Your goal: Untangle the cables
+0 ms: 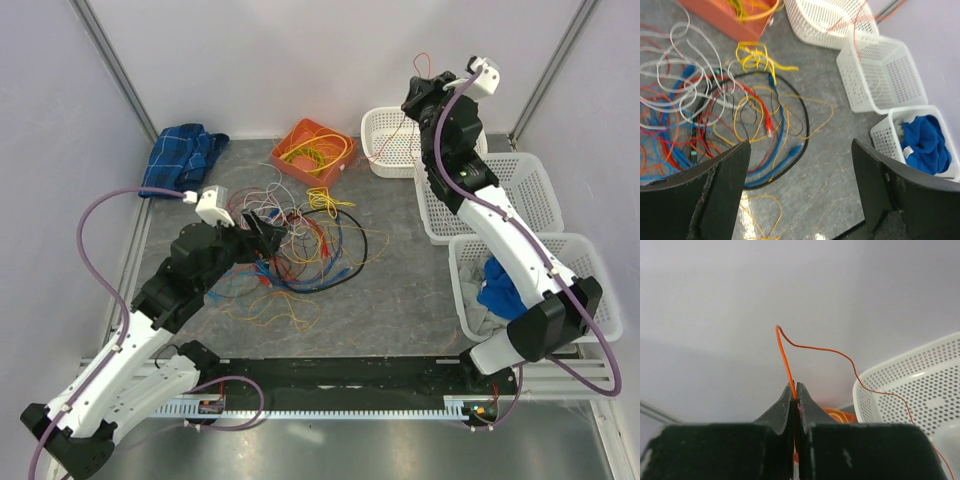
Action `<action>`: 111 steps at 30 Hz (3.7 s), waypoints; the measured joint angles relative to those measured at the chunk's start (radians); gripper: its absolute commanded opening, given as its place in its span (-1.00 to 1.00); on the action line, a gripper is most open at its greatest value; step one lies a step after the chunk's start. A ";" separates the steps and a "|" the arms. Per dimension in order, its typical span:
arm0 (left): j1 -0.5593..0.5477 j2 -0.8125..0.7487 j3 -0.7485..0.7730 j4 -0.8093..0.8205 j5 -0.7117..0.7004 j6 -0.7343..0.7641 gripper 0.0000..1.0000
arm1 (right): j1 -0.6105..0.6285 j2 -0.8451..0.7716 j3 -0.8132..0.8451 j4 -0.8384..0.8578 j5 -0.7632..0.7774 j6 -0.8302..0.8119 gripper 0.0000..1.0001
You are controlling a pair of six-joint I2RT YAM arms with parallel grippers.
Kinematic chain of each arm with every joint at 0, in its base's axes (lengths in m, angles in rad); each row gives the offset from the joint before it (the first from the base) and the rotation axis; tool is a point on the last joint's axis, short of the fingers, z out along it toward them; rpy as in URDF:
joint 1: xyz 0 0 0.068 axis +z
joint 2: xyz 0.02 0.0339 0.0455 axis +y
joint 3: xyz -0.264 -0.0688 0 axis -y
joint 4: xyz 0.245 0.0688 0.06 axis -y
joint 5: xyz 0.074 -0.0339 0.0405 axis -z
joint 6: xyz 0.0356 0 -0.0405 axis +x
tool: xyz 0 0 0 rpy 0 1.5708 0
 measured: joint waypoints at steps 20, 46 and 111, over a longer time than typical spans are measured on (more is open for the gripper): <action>0.000 0.018 -0.167 0.007 0.103 -0.114 0.73 | -0.206 0.465 0.354 0.199 0.031 0.210 -1.00; 0.000 0.065 -0.249 0.040 0.121 -0.200 0.73 | -0.293 0.753 0.499 0.104 -0.038 0.238 0.96; 0.000 -0.182 -0.228 0.260 -0.053 -0.036 0.44 | 0.428 -0.286 -0.440 -0.081 -0.516 -0.091 -1.00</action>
